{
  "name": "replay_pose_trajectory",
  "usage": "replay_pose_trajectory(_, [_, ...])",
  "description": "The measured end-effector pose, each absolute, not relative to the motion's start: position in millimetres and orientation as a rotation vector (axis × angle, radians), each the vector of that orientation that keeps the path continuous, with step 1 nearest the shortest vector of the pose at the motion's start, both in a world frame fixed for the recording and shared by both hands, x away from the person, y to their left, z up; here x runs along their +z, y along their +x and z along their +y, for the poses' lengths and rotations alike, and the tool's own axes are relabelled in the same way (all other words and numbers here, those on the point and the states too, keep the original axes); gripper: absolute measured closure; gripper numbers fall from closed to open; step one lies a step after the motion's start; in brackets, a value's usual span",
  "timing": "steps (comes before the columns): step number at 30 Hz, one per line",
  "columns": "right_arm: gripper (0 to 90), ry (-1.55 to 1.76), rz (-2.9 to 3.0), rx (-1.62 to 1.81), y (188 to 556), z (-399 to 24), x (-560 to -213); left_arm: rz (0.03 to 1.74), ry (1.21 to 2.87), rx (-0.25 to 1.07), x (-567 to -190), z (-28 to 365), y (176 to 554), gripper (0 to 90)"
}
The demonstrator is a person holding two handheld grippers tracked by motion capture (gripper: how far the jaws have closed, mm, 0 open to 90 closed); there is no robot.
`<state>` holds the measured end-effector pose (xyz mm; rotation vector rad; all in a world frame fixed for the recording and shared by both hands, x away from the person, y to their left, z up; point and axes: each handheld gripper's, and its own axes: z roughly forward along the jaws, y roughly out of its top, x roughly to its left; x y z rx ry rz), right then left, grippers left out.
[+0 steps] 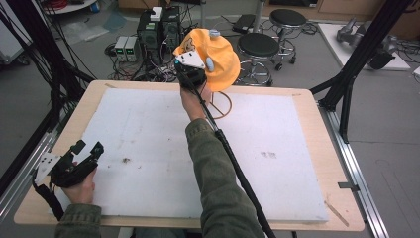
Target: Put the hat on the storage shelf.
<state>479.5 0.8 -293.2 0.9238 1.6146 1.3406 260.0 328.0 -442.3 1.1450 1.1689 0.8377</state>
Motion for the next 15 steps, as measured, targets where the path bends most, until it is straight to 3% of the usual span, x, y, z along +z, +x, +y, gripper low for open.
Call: replay_pose_trajectory(15, [81.3, 1.083, 1.656, 1.259, 489, -8, -309, 1.178, 1.150, 0.837, -443, 329, 260, 27.9])
